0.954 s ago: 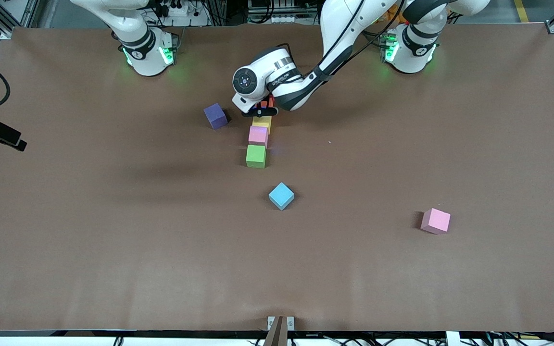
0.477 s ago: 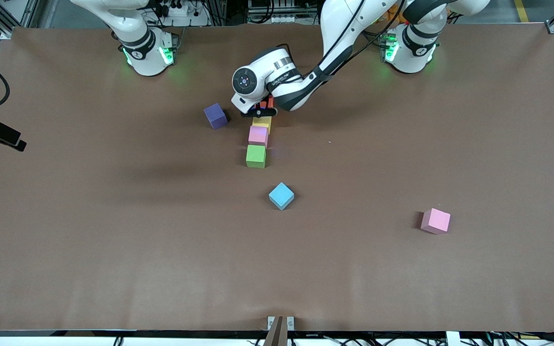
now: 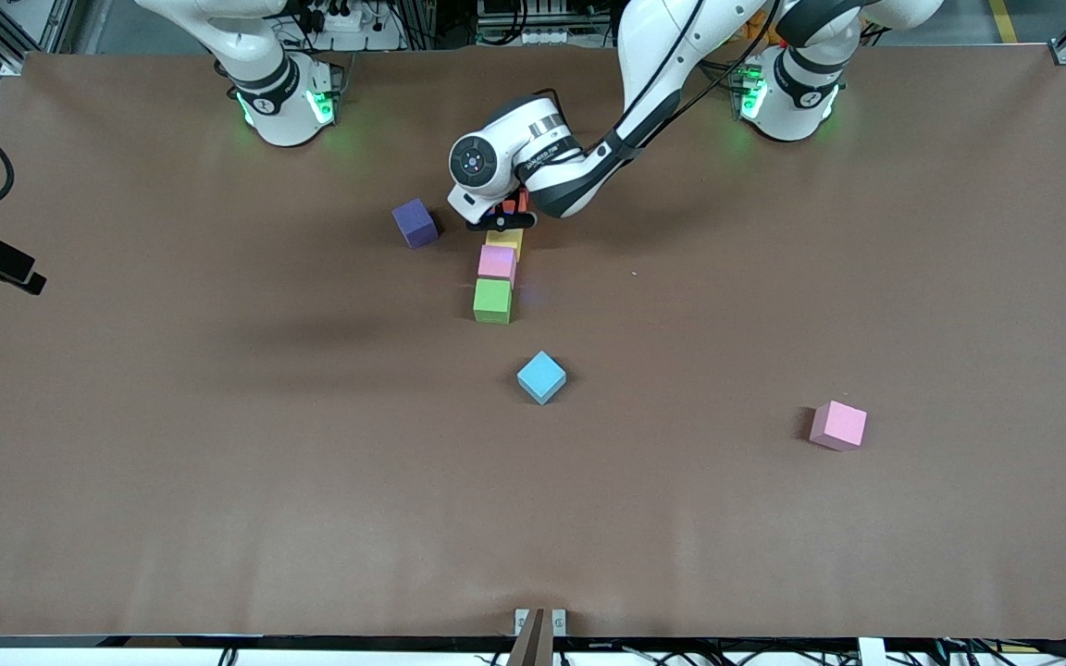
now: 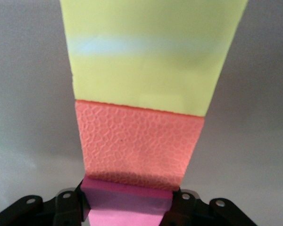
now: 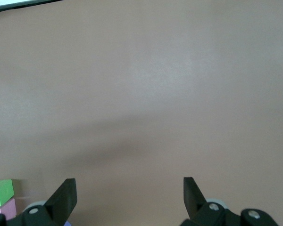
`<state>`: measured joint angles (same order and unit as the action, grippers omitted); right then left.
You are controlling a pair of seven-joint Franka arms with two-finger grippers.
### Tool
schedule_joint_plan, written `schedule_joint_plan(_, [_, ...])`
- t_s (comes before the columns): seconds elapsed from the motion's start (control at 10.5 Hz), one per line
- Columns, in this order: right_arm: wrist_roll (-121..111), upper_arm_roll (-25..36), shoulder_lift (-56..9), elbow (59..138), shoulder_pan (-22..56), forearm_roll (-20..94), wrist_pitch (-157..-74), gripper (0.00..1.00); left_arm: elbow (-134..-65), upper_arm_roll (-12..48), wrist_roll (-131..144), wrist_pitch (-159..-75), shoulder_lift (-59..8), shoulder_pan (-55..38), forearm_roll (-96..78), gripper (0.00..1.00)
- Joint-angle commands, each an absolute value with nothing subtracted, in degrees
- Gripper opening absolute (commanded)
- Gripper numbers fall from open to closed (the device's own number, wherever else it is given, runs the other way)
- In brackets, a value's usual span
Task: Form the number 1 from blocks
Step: 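Lower the magenta block next to the orange block with the left gripper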
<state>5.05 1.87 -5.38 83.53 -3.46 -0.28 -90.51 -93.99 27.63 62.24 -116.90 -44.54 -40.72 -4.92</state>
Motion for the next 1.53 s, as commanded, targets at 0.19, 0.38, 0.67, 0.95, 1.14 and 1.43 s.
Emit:
schedule_joint_plan(0.19, [5.36,1.06,-5.01,83.94,-4.13,-0.7,-90.88,1.0,-92.72,26.63,62.31,-116.89,-45.18,-42.27,-4.58,1.0])
schedule_joint_plan(0.38, [6.84,0.88,-4.92,83.94,-3.87,-2.63,-90.79,1.0,-92.72,26.19,63.1,-116.89,-44.65,-43.15,-4.13,1.0])
schedule_joint_plan(0.67, [8.17,0.97,-4.66,83.94,-3.87,-1.85,-90.36,1.0,-91.06,26.19,65.11,-115.23,-41.93,-42.46,-3.69,1.0])
schedule_joint_plan(0.95, [8.35,0.97,-5.01,83.94,-3.6,-1.67,-90.09,1.0,-90.26,25.75,65.39,-110.93,-35.97,-37.38,-3.34,1.0])
schedule_joint_plan(1.14, [8.35,0.88,-5.1,83.94,-3.52,-1.41,-90.17,1.0,-88.95,23.83,65.22,-109.69,-33.67,-31.5,0.42,1.0])
schedule_joint_plan(1.43, [8.44,0.88,-5.18,84.02,-3.34,-1.41,-90.09,1.0,-86.31,23.73,63.3,-108.02,-32.53,-21.31,7.45,1.0])
